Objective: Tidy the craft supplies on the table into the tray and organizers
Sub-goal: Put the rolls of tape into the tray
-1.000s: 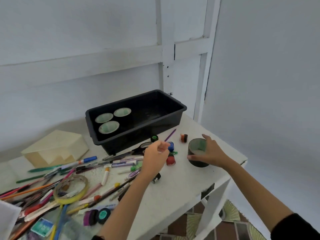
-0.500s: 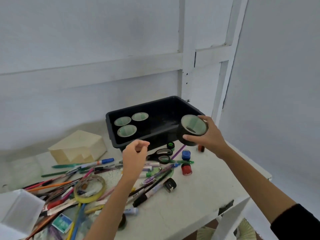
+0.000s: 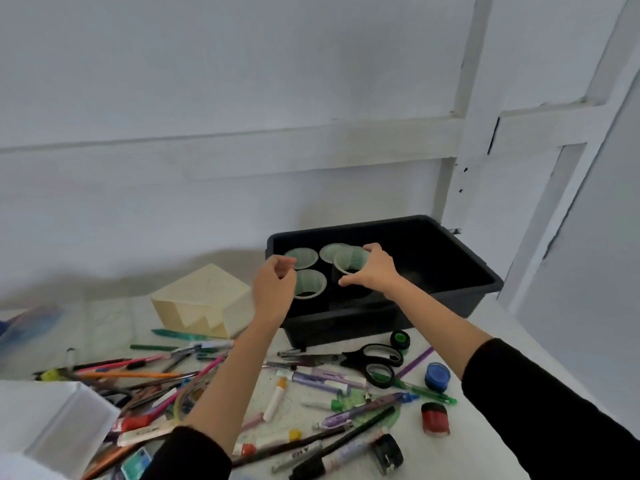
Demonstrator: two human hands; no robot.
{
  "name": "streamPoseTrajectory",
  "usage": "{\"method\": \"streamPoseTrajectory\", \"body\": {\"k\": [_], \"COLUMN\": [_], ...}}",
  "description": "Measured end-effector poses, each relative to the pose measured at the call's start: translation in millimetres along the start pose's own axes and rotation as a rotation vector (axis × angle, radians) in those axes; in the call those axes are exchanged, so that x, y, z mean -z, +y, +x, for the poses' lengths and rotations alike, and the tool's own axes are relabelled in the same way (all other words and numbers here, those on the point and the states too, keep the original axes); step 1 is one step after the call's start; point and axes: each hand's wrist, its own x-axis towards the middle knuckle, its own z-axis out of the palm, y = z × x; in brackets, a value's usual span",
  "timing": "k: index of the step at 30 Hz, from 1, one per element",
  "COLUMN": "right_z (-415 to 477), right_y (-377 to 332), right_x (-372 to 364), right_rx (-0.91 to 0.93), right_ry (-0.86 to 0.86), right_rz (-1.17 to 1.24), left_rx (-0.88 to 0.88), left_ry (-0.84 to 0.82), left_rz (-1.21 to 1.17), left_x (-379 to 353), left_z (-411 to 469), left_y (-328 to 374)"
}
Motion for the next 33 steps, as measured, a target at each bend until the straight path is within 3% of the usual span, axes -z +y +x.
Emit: {"method": "streamPoseTrajectory", "body": {"k": [6, 18, 22, 25, 27, 33], "right_z": [27.6, 37.2, 33.6, 24.3, 14.0, -25.7], "right_y": [13.4, 23.5, 18.3, 6.2, -9.3, -72.8], "right_x": [-28.6, -30.5, -31.6, -35.5, -37.1, -63.4], "right_rx": [-0.128, -0.158, -0.210, 0.006, 0.221, 0.484], "right_ry": [-0.091, -0.174, -0.183, 0.006, 0.069, -0.108], "right_rz": [-0.082, -0.127, -0.169, -0.233, -0.107, 0.195], "left_rx": [-0.004, -0.117, -0.160, -0.213, -0.217, -0.155], "left_ry": [-0.074, -0.096, -0.018, 0.139, 0.192, 0.341], "left_rz": [0.048, 0.276, 0.221, 0.120, 0.101, 0.075], "left_x": [-14.4, -22.7, -22.3, -14.7, -6.2, 50.3], "left_z": [17.0, 13.9, 9.8, 2.7, -2.0, -14.9], "left_y": [-20.0, -35.6, -28.9, -20.9, -14.1, -6.4]}}
